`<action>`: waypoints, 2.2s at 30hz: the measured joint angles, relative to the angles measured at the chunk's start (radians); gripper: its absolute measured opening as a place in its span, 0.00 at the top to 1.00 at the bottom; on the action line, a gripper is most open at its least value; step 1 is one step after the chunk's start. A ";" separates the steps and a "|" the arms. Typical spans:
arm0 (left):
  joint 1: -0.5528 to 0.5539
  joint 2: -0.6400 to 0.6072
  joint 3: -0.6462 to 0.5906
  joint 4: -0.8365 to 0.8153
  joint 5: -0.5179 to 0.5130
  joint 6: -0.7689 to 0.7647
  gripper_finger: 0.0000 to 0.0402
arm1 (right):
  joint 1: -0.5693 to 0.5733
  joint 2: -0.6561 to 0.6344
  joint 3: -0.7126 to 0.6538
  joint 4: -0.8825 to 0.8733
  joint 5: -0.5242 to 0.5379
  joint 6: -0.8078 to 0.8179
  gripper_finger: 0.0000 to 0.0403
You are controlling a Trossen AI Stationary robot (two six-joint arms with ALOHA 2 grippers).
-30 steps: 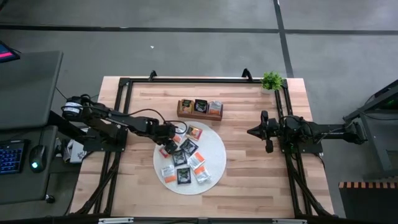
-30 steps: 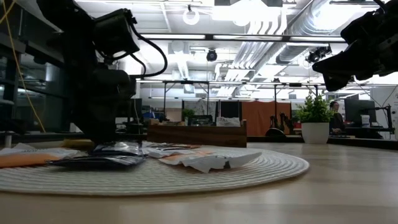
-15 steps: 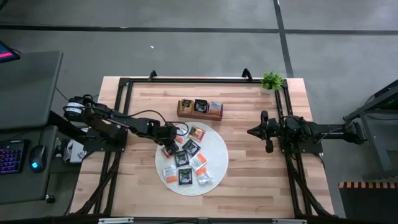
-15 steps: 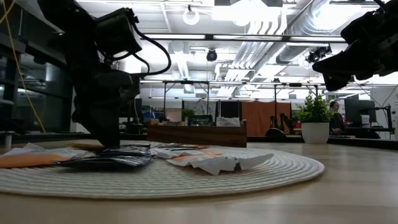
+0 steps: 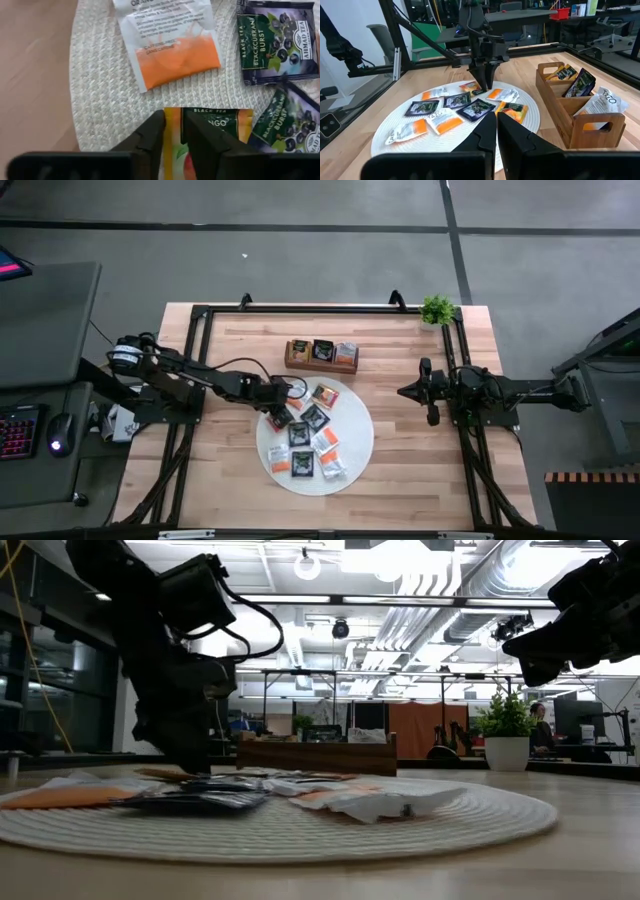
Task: Pick & Place Tea
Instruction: Put the yellow tea bag into the left section of the wooden organizer
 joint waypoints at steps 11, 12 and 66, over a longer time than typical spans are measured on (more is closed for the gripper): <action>0.000 0.005 0.000 0.010 -0.003 0.005 0.99 | 0.000 0.000 0.000 0.000 0.000 0.000 0.97; 0.000 0.005 0.000 0.009 -0.001 0.005 1.00 | 0.000 0.000 0.000 0.000 0.000 0.000 0.97; -0.045 -0.132 0.214 -0.473 0.156 0.120 0.35 | 0.000 0.001 0.000 0.000 0.000 0.000 0.97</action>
